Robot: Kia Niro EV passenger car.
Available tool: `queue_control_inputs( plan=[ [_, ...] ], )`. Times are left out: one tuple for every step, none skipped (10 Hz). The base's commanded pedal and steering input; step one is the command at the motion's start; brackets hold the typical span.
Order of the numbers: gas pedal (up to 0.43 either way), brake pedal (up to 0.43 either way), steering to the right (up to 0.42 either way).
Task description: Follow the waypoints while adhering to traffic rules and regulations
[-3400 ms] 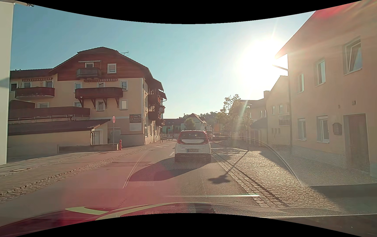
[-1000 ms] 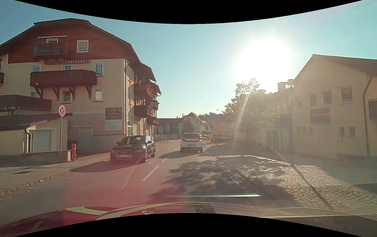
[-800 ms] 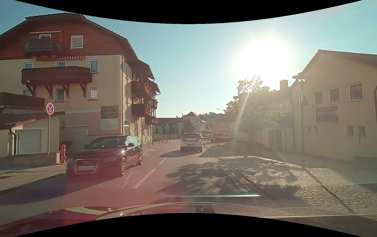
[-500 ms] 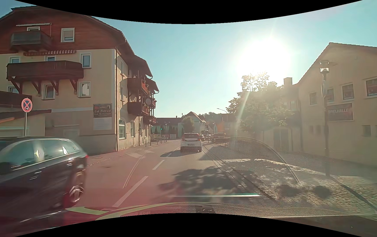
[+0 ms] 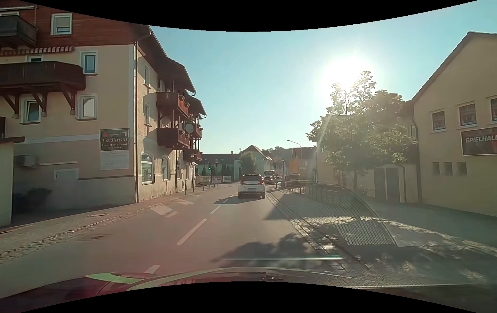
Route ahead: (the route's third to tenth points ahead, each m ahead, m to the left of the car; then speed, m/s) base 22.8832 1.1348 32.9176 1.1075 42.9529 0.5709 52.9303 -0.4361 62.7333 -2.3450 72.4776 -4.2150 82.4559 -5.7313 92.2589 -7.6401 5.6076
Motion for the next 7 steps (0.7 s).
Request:
queue_control_inputs(
  plan=[
    [0.000, 0.000, -0.003],
    [0.000, 0.000, -0.003],
    [0.000, 0.000, -0.003],
    [0.000, 0.000, -0.003],
    [0.000, 0.000, -0.003],
    [0.000, 0.000, -0.003],
    [0.000, 0.000, -0.003]
  ],
)
